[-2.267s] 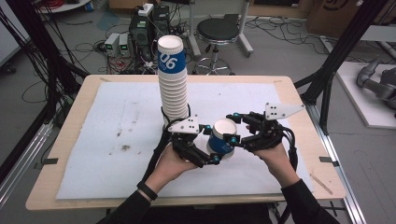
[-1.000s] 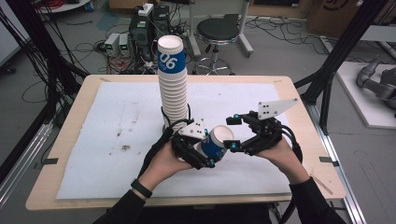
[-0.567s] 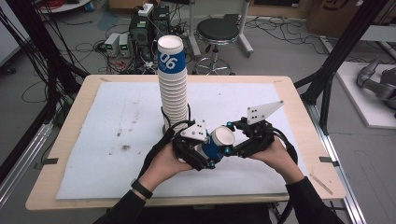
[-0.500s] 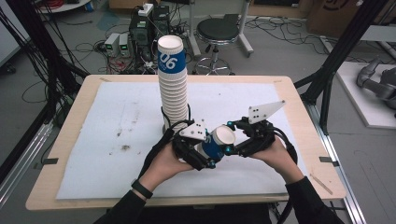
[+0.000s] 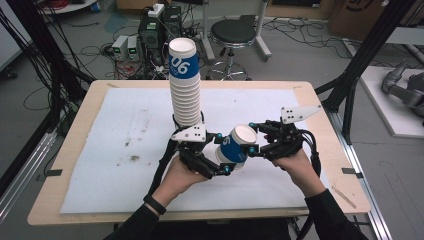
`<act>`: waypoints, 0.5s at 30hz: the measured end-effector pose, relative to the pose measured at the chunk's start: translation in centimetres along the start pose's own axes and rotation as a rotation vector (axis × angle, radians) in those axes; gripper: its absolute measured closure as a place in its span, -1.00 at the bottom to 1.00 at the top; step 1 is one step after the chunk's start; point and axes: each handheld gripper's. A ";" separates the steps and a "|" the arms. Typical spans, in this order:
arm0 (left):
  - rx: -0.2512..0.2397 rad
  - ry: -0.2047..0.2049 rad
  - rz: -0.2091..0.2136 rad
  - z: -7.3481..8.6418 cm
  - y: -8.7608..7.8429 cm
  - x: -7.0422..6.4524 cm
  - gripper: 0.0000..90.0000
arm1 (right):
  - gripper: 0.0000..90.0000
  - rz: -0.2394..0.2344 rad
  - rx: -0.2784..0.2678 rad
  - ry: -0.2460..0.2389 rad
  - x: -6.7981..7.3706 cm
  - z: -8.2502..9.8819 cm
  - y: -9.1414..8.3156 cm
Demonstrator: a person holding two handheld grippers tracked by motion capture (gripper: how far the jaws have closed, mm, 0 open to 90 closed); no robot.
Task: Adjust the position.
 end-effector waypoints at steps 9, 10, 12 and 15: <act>-0.033 -0.013 -0.001 0.4 -0.2 0.2 -0.75 | -0.34 0.008 -0.017 0.001 0.1 0.1 0.0; -0.035 -0.016 0.002 0.4 -0.1 0.2 -0.76 | -0.34 0.007 -0.025 0.000 0.1 0.1 0.0; -0.028 -0.011 -0.003 0.5 0.2 0.2 -0.76 | -0.34 0.006 -0.031 0.001 0.1 0.1 0.1; -0.031 -0.014 -0.004 0.7 0.6 0.2 -0.76 | -0.34 0.002 -0.029 0.005 0.2 0.1 0.2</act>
Point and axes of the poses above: each handheld gripper's, and its own axes: y roughly forward along the jaws, z roughly out of its underside, x roughly to its left, and after that the axes turned 12 degrees about z, right-handed
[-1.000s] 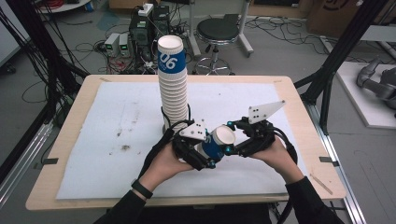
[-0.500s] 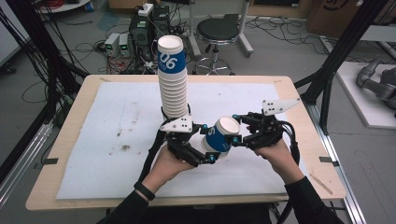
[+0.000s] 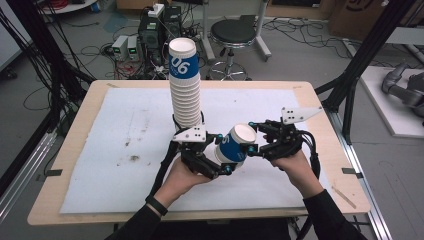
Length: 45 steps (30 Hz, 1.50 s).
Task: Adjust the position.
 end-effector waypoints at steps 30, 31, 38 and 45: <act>0.274 0.043 -0.009 -2.0 -1.5 -0.2 -0.57 | -0.55 0.055 0.242 -0.148 0.5 -0.6 -0.1; 0.284 0.038 -0.010 -2.0 -1.5 -0.2 -0.57 | -0.54 0.061 0.255 -0.152 0.5 -0.4 0.1; 0.167 0.048 -0.021 -2.0 -1.7 -0.4 -0.67 | -0.35 0.001 0.220 -0.120 -0.3 -0.1 0.0; -0.065 0.029 0.037 -1.5 -2.5 -0.2 -0.79 | -0.34 -0.037 0.096 -0.056 -0.6 0.0 -0.4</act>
Point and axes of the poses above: each handheld gripper's, and its own axes: y roughly forward along the jaws, z roughly out of its underside, x roughly to its left, and after that the axes turned 12 degrees about z, right-handed
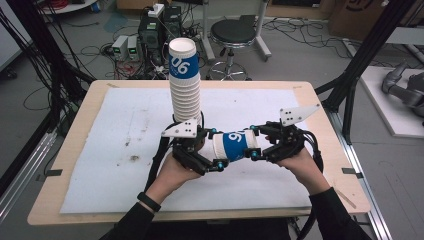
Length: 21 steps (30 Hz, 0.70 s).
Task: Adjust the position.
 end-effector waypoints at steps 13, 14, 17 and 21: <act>-0.025 0.019 -0.001 -0.2 -0.5 0.0 -0.61 | -0.33 -0.025 -0.052 0.020 0.0 0.3 0.3; -0.013 0.026 -0.004 -0.3 -0.6 -0.1 -0.60 | -0.33 -0.028 -0.044 0.019 0.0 0.3 0.3; 0.031 0.034 -0.013 -0.6 -0.7 -0.1 -0.59 | -0.37 -0.021 0.007 -0.003 0.0 0.4 0.6; 0.095 0.035 -0.028 -0.9 -0.8 -0.2 -0.59 | -0.53 0.021 0.057 -0.030 0.2 0.2 0.5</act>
Point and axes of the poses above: each handheld gripper's, and its own axes: y roughly forward along the jaws, z roughly out of its underside, x roughly to its left, and after that the axes turned 12 degrees about z, right-handed
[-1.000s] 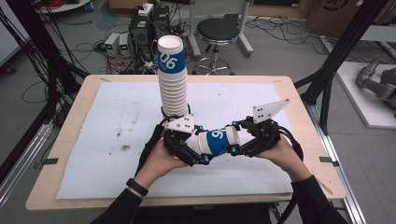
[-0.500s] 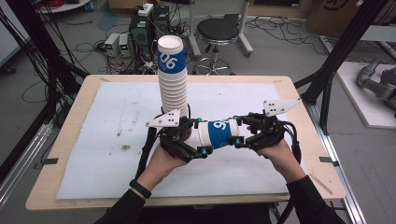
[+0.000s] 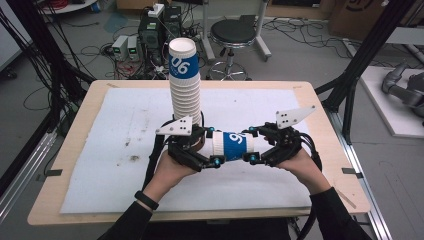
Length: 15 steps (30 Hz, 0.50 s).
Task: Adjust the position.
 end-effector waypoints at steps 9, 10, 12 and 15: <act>0.150 0.009 -0.029 -0.4 0.4 -0.1 -0.58 | -0.53 0.093 0.155 -0.154 1.2 -0.7 0.0; 0.153 0.007 -0.028 -0.4 0.4 -0.1 -0.58 | -0.53 0.101 0.172 -0.170 1.3 -0.7 0.2; 0.166 0.003 -0.023 -0.4 0.5 -0.1 -0.58 | -0.53 0.115 0.206 -0.193 1.6 -0.7 0.5; 0.170 -0.003 -0.022 -0.4 0.6 -0.1 -0.57 | -0.53 0.125 0.241 -0.216 1.8 -0.7 1.0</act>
Point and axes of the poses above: each handheld gripper's, and its own axes: y roughly forward along the jaws, z roughly out of its underside, x roughly to its left, and after that the axes turned 12 degrees about z, right-handed
